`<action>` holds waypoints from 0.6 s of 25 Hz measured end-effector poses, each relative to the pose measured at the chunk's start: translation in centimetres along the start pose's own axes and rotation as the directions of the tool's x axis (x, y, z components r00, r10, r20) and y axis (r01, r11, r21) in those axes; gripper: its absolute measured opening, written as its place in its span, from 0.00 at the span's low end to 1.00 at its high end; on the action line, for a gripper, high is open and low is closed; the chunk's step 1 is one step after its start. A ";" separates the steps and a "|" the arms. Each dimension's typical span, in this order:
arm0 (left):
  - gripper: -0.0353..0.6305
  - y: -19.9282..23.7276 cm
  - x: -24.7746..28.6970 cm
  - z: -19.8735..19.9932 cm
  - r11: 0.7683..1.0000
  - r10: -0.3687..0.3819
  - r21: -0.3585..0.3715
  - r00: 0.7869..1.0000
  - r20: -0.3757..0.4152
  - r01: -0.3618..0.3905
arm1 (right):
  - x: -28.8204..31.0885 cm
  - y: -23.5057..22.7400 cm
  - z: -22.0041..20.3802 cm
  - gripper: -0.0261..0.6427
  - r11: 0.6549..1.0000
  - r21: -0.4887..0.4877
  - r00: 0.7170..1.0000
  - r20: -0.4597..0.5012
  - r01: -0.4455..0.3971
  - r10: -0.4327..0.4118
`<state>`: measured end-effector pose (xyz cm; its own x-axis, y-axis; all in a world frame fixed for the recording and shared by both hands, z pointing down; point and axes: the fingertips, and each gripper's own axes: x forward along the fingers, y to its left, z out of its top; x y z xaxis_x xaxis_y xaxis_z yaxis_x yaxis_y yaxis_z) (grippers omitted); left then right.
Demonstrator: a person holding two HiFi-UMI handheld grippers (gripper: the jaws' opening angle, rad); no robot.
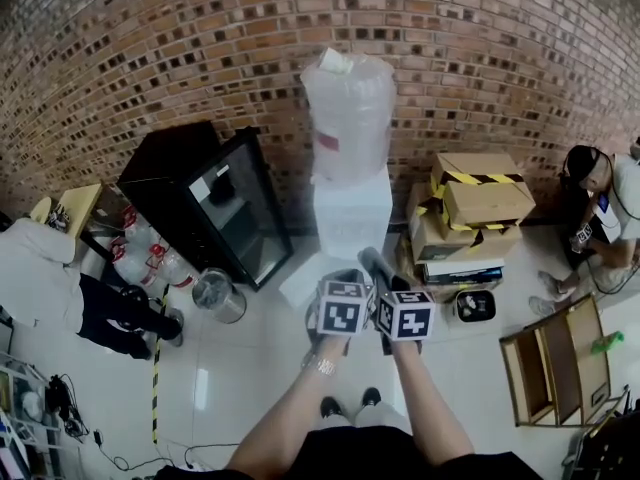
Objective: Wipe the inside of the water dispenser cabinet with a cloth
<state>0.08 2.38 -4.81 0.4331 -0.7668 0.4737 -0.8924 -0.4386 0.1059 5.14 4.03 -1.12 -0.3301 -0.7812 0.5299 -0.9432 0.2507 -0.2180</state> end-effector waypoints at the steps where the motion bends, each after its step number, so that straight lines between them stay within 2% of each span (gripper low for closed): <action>1: 0.06 -0.1 -0.2 -0.1 1.000 0.007 0.004 1.000 0.000 -0.007 | -0.3 0.0 -0.2 0.07 1.000 -0.005 1.000 -0.002 -0.002 0.002; 9: 0.06 -0.4 -1.3 0.0 0.998 0.061 -0.005 0.998 0.004 -0.061 | -1.5 -0.2 0.0 0.07 0.999 -0.042 1.000 -0.008 -0.025 0.025; 15: 0.06 -0.5 -1.6 0.1 0.997 0.082 0.002 0.997 0.012 -0.082 | -1.9 -0.6 0.5 0.07 0.999 -0.029 0.999 0.011 -0.031 0.031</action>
<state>-0.11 3.80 -5.70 0.3604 -0.8055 0.4703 -0.9245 -0.3754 0.0653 6.29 5.06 -2.38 -0.3586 -0.7792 0.5141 -0.9334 0.2909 -0.2102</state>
